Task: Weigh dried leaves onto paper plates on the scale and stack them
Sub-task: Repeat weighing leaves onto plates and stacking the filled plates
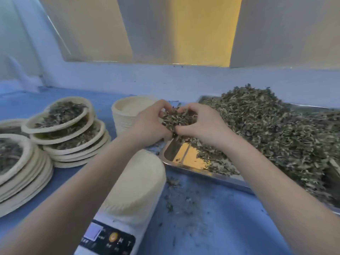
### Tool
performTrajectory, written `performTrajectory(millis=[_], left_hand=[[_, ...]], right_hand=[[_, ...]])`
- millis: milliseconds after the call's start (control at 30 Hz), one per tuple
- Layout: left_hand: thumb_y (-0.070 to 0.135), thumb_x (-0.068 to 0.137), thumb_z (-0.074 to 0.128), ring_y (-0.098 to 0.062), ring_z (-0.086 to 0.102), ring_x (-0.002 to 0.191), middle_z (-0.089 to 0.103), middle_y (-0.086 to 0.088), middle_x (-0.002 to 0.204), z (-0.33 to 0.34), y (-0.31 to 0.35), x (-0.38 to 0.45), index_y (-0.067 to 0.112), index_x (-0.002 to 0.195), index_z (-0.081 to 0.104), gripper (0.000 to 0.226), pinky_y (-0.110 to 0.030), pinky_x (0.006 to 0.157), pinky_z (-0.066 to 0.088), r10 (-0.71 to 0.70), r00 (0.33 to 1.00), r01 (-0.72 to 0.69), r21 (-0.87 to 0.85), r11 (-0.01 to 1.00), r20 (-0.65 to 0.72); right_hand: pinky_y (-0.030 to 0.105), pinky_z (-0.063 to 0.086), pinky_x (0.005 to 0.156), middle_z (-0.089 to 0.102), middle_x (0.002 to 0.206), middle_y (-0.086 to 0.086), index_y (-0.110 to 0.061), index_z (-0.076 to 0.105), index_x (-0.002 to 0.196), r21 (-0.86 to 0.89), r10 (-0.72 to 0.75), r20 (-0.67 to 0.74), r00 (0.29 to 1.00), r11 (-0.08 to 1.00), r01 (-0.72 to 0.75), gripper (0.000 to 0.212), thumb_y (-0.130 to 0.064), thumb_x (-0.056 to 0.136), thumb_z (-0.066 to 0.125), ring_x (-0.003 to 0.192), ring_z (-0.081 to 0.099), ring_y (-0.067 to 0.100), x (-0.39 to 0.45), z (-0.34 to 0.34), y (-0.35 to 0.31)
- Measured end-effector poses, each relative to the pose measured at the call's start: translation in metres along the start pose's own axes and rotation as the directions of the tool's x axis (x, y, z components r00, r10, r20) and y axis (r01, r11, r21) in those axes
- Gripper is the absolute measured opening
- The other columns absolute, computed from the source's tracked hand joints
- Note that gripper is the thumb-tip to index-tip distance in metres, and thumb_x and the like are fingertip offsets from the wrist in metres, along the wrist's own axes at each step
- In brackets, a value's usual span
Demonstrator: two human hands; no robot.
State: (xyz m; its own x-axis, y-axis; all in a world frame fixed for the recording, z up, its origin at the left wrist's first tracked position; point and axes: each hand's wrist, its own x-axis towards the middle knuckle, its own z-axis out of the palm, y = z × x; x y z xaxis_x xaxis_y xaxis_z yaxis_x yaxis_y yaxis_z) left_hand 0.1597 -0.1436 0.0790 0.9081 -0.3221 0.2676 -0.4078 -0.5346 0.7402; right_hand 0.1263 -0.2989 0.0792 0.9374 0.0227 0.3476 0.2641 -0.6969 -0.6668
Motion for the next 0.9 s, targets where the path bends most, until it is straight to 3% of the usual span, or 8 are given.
performTrajectory(millis=[100,200,333,400,500,567,667,900], left_hand=[[-0.006,0.061,0.074,-0.014,0.049,0.056,0.057,-0.005,0.102,-0.037,-0.020,-0.030,0.025,0.093,0.054,0.049,-0.021,0.052,0.043,-0.063,0.998,0.064,0.009,0.998,-0.022],[-0.003,0.062,0.078,-0.002,0.051,0.047,0.058,0.004,0.092,-0.065,-0.039,-0.058,0.028,0.092,0.057,0.048,-0.014,0.052,0.043,-0.117,0.991,0.114,0.044,0.993,0.066],[0.014,0.067,0.082,0.003,0.061,0.084,0.064,0.021,0.096,-0.085,-0.059,-0.079,0.042,0.114,0.056,0.061,-0.016,0.081,0.046,-0.203,0.947,0.169,0.153,0.974,0.248],[0.022,0.067,0.082,-0.003,0.061,0.095,0.061,0.022,0.108,-0.090,-0.065,-0.080,0.049,0.117,0.054,0.064,-0.026,0.089,0.045,-0.210,0.959,0.183,0.152,0.971,0.188],[0.015,0.075,0.072,0.000,0.063,0.070,0.066,0.013,0.101,-0.089,-0.069,-0.075,0.040,0.105,0.065,0.040,-0.020,0.067,0.053,-0.161,0.983,0.160,0.014,0.987,0.086],[0.009,0.079,0.066,-0.002,0.060,0.063,0.069,0.006,0.096,-0.082,-0.072,-0.071,0.032,0.097,0.070,0.029,-0.022,0.066,0.052,-0.150,0.989,0.150,-0.063,0.987,0.000],[0.010,0.081,0.062,-0.003,0.058,0.064,0.071,0.001,0.090,-0.067,-0.078,-0.068,0.030,0.089,0.072,0.024,-0.023,0.065,0.049,-0.150,0.984,0.133,-0.173,0.976,-0.092],[-0.003,0.081,0.058,-0.011,0.067,0.087,0.073,0.001,0.084,-0.048,-0.091,-0.076,0.022,0.088,0.073,0.030,-0.029,0.086,0.053,-0.078,0.975,0.024,-0.251,0.968,-0.207]], right_hand=[[0.002,0.035,0.057,0.060,0.100,-0.008,-0.029,0.059,0.107,0.039,-0.057,0.083,0.995,0.998,0.054,0.037,-0.023,0.073,0.074,0.090,0.056,0.004,-0.002,0.033,-0.029],[0.005,0.041,0.048,0.060,0.087,-0.013,-0.031,0.059,0.091,0.206,-0.100,0.245,0.964,0.977,0.049,0.031,-0.017,0.071,0.078,0.058,0.061,-0.007,-0.010,0.058,-0.042],[0.015,0.046,0.061,0.062,0.099,-0.015,-0.036,0.062,0.102,-0.088,-0.056,0.401,0.915,0.991,0.099,0.047,-0.057,0.062,0.077,0.080,0.060,-0.005,-0.007,0.067,-0.040],[0.018,0.045,0.061,0.065,0.095,-0.018,-0.038,0.065,0.098,-0.105,-0.027,0.349,0.937,0.992,0.068,0.046,-0.066,0.063,0.070,0.065,0.059,-0.011,-0.001,0.064,-0.039],[0.024,0.053,0.065,0.067,0.090,-0.020,-0.040,0.066,0.090,-0.104,-0.027,0.300,0.954,0.993,0.061,0.034,-0.066,0.068,0.066,0.059,0.061,-0.008,0.003,0.063,-0.041],[0.026,0.054,0.060,0.067,0.089,-0.018,-0.040,0.067,0.088,-0.108,-0.036,0.295,0.955,0.992,0.070,0.028,-0.062,0.071,0.067,0.054,0.059,-0.008,0.005,0.065,-0.041],[0.016,0.042,0.054,0.068,0.087,-0.014,-0.038,0.068,0.088,-0.097,-0.070,0.288,0.955,0.990,0.102,0.022,-0.056,0.075,0.068,0.052,0.055,-0.014,0.004,0.070,-0.040],[0.004,0.040,0.053,0.069,0.082,-0.018,-0.038,0.070,0.085,-0.066,-0.139,0.269,0.953,0.985,0.162,0.015,-0.051,0.076,0.069,0.068,0.059,-0.013,0.002,0.081,-0.043]])
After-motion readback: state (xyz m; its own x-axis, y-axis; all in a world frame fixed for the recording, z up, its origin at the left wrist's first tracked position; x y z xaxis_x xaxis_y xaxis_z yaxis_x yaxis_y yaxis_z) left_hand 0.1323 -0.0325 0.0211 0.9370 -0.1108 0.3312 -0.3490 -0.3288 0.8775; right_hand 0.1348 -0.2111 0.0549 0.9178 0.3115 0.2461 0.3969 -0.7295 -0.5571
